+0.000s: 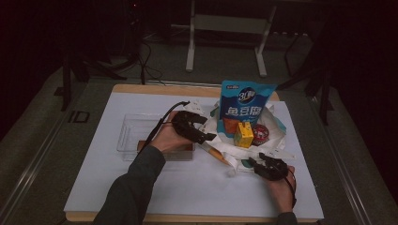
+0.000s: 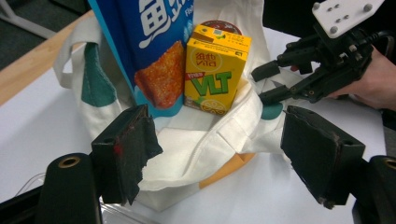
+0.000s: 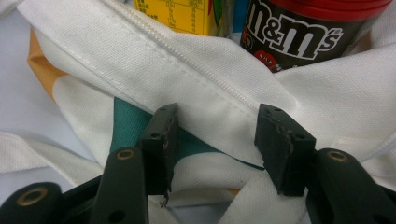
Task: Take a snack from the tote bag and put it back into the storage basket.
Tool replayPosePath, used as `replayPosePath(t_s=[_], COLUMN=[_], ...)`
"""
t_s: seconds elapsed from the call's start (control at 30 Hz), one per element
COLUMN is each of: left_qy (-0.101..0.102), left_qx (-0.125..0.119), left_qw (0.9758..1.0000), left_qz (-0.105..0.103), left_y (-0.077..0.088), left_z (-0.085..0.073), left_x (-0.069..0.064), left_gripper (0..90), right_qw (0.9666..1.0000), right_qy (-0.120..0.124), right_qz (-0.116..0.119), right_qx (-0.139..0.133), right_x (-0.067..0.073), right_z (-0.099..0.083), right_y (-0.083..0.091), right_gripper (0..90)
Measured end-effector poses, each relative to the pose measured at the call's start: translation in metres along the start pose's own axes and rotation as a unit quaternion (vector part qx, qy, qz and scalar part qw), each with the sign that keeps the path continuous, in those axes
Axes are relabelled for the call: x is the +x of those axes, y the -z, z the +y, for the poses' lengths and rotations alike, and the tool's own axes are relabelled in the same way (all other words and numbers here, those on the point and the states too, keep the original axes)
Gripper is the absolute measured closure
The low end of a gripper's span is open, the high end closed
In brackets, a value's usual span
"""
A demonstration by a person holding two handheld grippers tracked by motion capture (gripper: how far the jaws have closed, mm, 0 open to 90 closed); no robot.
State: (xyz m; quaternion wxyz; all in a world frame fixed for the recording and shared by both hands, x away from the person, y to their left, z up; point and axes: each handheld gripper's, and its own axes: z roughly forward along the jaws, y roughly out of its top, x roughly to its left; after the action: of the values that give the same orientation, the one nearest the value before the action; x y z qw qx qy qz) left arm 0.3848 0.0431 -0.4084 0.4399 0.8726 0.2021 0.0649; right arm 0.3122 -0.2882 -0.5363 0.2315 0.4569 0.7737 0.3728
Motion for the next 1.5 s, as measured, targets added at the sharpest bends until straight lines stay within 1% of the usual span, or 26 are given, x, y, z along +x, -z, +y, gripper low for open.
replayPosePath(t_s=[0.07,0.1,0.17,0.2,0.23,0.3,0.33,0.4,0.43,0.5,0.53,0.63,0.7,0.77,0.8,0.87,0.9,1.0,1.03,1.1,1.13,1.17,1.2,1.37,1.5], left_qy=[0.001,0.0,0.002,0.0,0.002,-0.004,-0.003,-0.005,-0.003,-0.007,-0.005,-0.003,-0.006,-0.002,0.002,0.0,-0.001,-0.004,-0.006,-0.003,-0.003,-0.004,-0.008,-0.017,-0.016], left_qx=[0.0,-0.001,-0.001,0.0,0.0,0.007,0.009,0.012,0.011,0.01,0.008,0.005,0.002,-0.005,-0.007,-0.007,-0.008,-0.007,-0.008,-0.01,-0.012,-0.012,-0.01,-0.011,-0.009], left_qw=[1.0,1.0,1.0,1.0,1.0,1.0,0.9999,0.9999,0.9999,0.9999,1.0,1.0,1.0,1.0,1.0,1.0,1.0,1.0,1.0,0.9999,0.9999,0.9999,0.9999,0.9998,0.9998], left_qz=[-0.002,0.003,-0.001,0.002,0.0,0.004,0.001,0.004,-0.001,0.002,0.002,0.007,0.007,0.007,0.001,0.003,-0.001,-0.001,-0.001,0.0,-0.007,-0.007,-0.006,0.002,0.004], left_y=[-0.001,-0.002,-0.003,-0.004,-0.005,-0.008,-0.01,-0.012,-0.013,-0.015,-0.016,-0.018,-0.018,-0.02,-0.021,-0.024,-0.027,-0.032,-0.033,-0.034,-0.036,-0.037,-0.039,-0.044,-0.048], left_z=[0.001,0.001,0.003,0.003,0.004,0.006,0.007,0.009,0.009,0.011,0.011,0.013,0.014,0.016,0.016,0.018,0.018,0.02,0.021,0.021,0.023,0.023,0.024,0.028,0.028], left_x=[0.0,-0.001,-0.001,-0.001,-0.001,-0.002,-0.003,-0.003,-0.003,-0.004,-0.005,-0.005,-0.005,-0.005,-0.005,-0.006,-0.006,-0.008,-0.008,-0.009,-0.009,-0.01,-0.011,-0.015,-0.015], left_gripper=[22.3,22.1,20.8,20.6,19.7,19.6,19.2,17.5,17.6,17.8,18.0,20.2,22.6,22.9,22.9,23.1,23.9,25.6,28.8,30.5,30.5,33.5,33.4,34.6,35.6], right_qw=[1.0,1.0,1.0,1.0,1.0,1.0,1.0,1.0,1.0,1.0,0.9999,0.9999,0.9999,0.9999,0.9999,0.9999,0.9999,0.9999,0.9999,0.9999,1.0,0.9999,0.9999,0.9999,0.9999], right_qy=[0.0,0.002,0.001,-0.003,-0.003,-0.005,-0.005,-0.003,-0.002,-0.002,0.0,0.004,0.004,0.004,0.005,0.003,0.003,0.004,0.002,0.001,-0.001,0.001,0.0,0.0,0.003], right_qz=[0.0,-0.002,-0.004,-0.004,-0.005,-0.007,-0.007,-0.008,-0.008,-0.009,-0.011,-0.016,-0.016,-0.015,-0.015,-0.013,-0.013,-0.014,-0.012,-0.011,-0.009,-0.011,-0.011,-0.01,-0.013], right_qx=[0.0,0.0,0.002,0.002,0.004,0.004,0.005,0.004,0.003,0.001,0.0,0.0,0.0,-0.002,-0.002,-0.003,-0.003,-0.003,-0.003,-0.002,-0.002,-0.003,-0.002,-0.004,-0.005], right_x=[0.0,0.0,0.001,0.001,0.001,0.002,0.002,0.002,0.002,0.002,0.003,0.005,0.004,0.004,0.004,0.004,0.004,0.004,0.003,0.003,0.002,0.003,0.003,0.003,0.004], right_z=[0.0,0.0,0.0,0.001,0.001,0.001,0.001,0.001,0.0,0.0,0.0,-0.001,-0.001,-0.001,-0.001,-0.002,-0.002,-0.002,-0.002,-0.002,-0.002,-0.002,-0.002,-0.002,-0.002], right_y=[0.0,0.0,0.0,0.0,0.0,0.0,0.0,0.0,0.0,0.0,0.0,0.0,0.0,0.0,0.0,0.0,0.0,0.0,0.0,0.0,0.0,0.0,0.0,0.0,0.0], right_gripper=[49.1,49.1,49.1,49.1,49.0,49.0,49.0,49.0,49.0,49.0,49.0,49.1,49.1,49.1,49.1,49.1,49.1,49.0,49.0,49.0,49.0,49.0,49.0,49.0,48.8])
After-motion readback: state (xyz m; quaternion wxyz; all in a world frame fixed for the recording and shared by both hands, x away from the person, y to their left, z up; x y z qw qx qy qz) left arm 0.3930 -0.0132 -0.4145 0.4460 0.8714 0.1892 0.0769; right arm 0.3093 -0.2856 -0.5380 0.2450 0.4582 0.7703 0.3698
